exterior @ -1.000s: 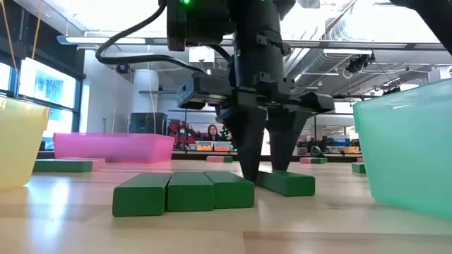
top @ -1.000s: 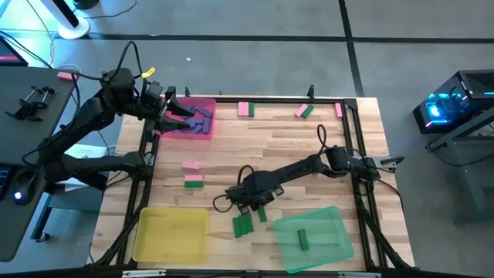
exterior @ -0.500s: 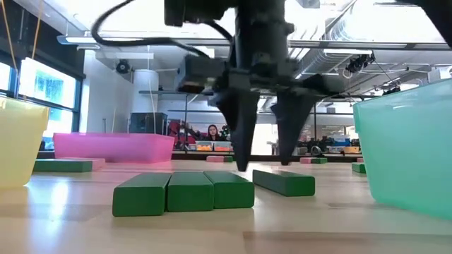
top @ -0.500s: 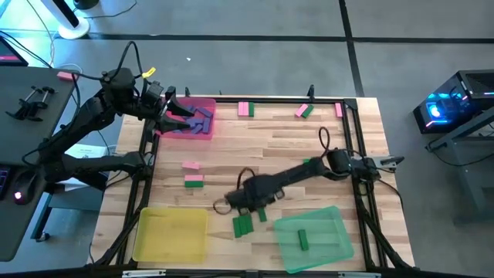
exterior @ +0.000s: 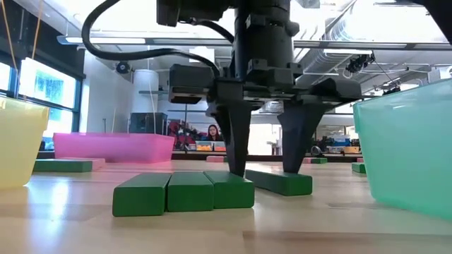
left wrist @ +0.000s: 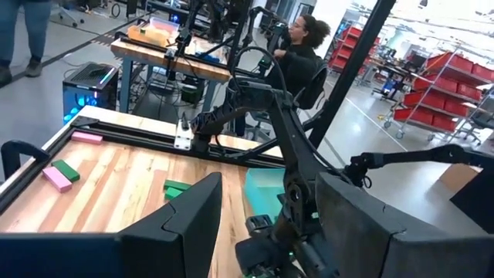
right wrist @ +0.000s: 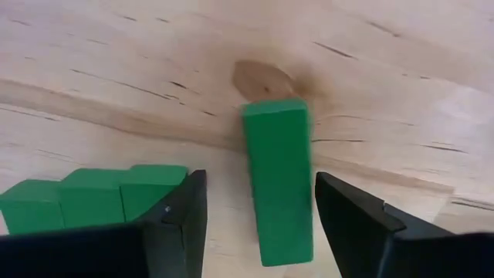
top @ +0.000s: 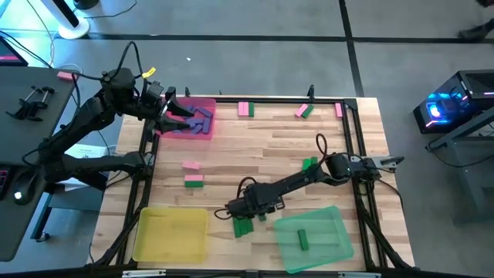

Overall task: Sort blocks
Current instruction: Put the green block into the light green bin

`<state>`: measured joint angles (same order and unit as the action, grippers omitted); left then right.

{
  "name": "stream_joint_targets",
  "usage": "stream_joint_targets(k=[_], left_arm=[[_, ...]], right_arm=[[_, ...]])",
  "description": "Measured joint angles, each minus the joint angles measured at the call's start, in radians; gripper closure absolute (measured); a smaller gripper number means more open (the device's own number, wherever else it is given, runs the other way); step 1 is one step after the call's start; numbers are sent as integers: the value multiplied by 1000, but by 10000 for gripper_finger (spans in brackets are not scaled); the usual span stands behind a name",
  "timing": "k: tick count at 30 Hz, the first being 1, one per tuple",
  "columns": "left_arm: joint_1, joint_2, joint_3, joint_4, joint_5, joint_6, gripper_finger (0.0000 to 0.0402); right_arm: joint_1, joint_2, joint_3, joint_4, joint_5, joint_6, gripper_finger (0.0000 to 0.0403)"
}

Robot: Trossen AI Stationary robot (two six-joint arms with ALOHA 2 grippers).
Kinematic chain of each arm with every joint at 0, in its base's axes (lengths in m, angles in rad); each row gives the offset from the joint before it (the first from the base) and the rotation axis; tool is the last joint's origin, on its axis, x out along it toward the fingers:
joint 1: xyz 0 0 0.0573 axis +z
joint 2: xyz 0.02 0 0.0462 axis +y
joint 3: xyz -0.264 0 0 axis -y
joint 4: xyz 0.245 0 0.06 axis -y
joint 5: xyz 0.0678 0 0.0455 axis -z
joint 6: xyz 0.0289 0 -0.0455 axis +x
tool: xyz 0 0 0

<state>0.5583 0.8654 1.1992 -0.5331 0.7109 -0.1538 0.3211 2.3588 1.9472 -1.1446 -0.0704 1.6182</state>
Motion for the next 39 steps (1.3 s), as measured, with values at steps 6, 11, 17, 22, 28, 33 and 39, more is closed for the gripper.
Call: stream_joint_targets(k=[6,11,17,22,28,33,39], left_arm=[[0,0,0,-1,0,-21,207],[0,0,0,3,0,-26,207],[0,0,0,28,0,15,207],[0,10,0,70,-2,17,207],[-1,40,0,85,-2,-20,207],[-1,74,0,86,-1,-59,207],[-4,102,0,97,-1,-105,207]], right_arm=[[-5,39,5,19,-27,-2,247],[-1,35,5,15,-6,-29,344],[0,-34,29,-119,91,-100,382],[6,-218,71,-211,261,-131,397],[141,-341,67,-257,290,-76,399],[302,-323,64,-340,50,70,399],[470,-331,52,-339,-68,333,401]])
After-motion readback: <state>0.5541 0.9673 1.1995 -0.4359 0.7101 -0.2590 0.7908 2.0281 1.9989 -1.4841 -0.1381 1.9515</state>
